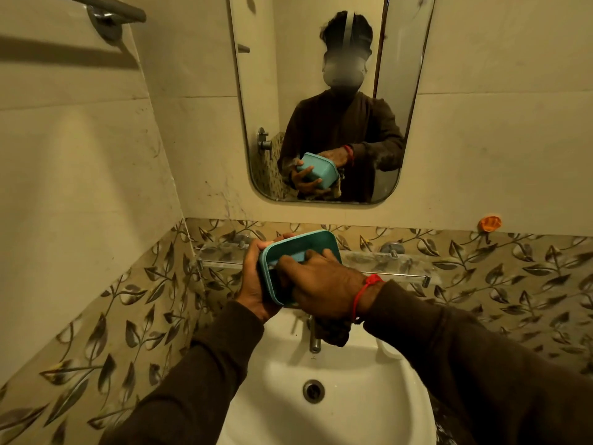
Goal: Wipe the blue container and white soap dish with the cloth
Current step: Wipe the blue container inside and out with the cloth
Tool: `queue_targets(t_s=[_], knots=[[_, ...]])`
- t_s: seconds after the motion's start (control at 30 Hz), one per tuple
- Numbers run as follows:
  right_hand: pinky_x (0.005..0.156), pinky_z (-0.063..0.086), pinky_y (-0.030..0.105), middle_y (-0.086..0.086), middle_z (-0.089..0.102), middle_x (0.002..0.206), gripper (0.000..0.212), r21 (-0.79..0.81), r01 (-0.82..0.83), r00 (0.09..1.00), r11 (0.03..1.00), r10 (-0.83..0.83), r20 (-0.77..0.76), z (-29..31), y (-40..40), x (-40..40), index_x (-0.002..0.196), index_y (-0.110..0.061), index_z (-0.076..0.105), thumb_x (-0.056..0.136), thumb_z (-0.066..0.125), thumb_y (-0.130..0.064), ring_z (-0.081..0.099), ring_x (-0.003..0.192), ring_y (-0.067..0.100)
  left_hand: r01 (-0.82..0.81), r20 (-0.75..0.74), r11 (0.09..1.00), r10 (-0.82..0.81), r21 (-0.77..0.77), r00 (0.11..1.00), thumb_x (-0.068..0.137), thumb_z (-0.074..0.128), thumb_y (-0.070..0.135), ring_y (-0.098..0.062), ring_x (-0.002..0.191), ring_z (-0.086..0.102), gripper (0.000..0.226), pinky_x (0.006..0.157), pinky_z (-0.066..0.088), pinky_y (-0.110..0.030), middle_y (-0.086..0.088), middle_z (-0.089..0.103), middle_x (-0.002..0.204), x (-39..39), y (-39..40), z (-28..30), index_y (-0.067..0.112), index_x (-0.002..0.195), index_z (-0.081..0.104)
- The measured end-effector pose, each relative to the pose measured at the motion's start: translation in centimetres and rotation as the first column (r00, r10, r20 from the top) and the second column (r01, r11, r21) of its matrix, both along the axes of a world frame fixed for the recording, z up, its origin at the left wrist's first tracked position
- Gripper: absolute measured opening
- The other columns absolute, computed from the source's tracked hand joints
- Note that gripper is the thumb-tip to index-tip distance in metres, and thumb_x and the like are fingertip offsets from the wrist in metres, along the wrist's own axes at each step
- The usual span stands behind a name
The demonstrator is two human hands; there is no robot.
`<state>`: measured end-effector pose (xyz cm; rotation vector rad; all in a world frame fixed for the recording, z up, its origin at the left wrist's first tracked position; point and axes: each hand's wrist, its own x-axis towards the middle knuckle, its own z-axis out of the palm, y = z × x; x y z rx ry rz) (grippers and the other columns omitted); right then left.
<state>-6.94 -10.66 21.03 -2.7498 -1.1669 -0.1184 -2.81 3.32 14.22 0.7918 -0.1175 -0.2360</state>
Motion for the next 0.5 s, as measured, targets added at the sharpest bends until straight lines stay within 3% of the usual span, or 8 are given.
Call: queue_targets(t_s=[0.07, 0.23, 0.3, 0.4, 0.5], knots=[[0.088, 0.045, 0.05, 0.012, 0.057, 0.102, 0.022, 0.119, -0.006, 0.996, 0.993, 0.017, -0.087, 0.5, 0.8, -0.3, 0.112, -0.022, 0.042, 0.09, 0.044, -0.022, 0.052, 0.092, 0.03, -0.025, 0.04, 1.0, 0.024, 0.012, 0.999, 0.069, 0.06, 0.055, -0.033, 0.096, 0.073, 0.069, 0.082, 0.061, -0.042, -0.019, 0.074, 0.106, 0.1, -0.2, 0.0, 0.007, 0.118, 0.07], [0.074, 0.054, 0.05, 0.013, 0.061, 0.091, 0.014, 0.396, 0.048, 0.971, 0.917, 0.05, -0.234, 1.5, 1.1, -0.5, 0.095, -0.02, 0.045, 0.084, 0.049, -0.013, 0.058, 0.085, 0.029, -0.043, 0.013, 0.999, 0.043, -0.014, 0.999, 0.078, 0.05, 0.062, -0.03, 0.09, 0.074, 0.066, 0.079, 0.062, -0.04, -0.017, 0.073, 0.099, 0.4, 0.5, 0.5, 0.007, 0.1, 0.079], [0.073, 0.056, 0.046, 0.009, 0.061, 0.091, 0.013, 0.441, 0.029, 0.974, 0.897, 0.074, -0.215, 1.7, 0.9, -0.6, 0.093, -0.018, 0.048, 0.083, 0.05, -0.01, 0.059, 0.086, 0.024, -0.036, 0.022, 0.999, 0.037, -0.019, 0.999, 0.08, 0.047, 0.064, -0.028, 0.087, 0.076, 0.067, 0.074, 0.063, -0.039, -0.016, 0.076, 0.096, 0.5, 0.8, 0.8, 0.008, 0.095, 0.082], [0.071, 0.057, 0.034, -0.002, 0.06, 0.087, 0.012, 0.533, -0.007, 0.964, 0.846, 0.147, -0.221, 2.1, 0.4, -0.5, 0.085, -0.02, 0.05, 0.084, 0.051, -0.007, 0.06, 0.086, 0.014, -0.014, 0.059, 1.0, 0.014, -0.002, 0.998, 0.074, 0.052, 0.062, -0.028, 0.092, 0.075, 0.065, 0.079, 0.062, -0.039, -0.014, 0.077, 0.098, 0.2, 0.9, 1.1, 0.01, 0.1, 0.081], [0.067, 0.049, 0.023, -0.008, 0.055, 0.078, 0.013, 0.615, -0.008, 0.894, 0.789, 0.281, -0.348, 2.5, -0.3, -0.3, 0.082, -0.017, 0.052, 0.085, 0.049, -0.004, 0.054, 0.075, 0.007, -0.038, 0.053, 0.999, 0.037, 0.004, 0.998, 0.089, 0.041, 0.056, -0.032, 0.099, 0.072, 0.065, 0.087, 0.059, -0.044, -0.018, 0.074, 0.105, -0.1, 1.4, 1.0, 0.006, 0.109, 0.076]])
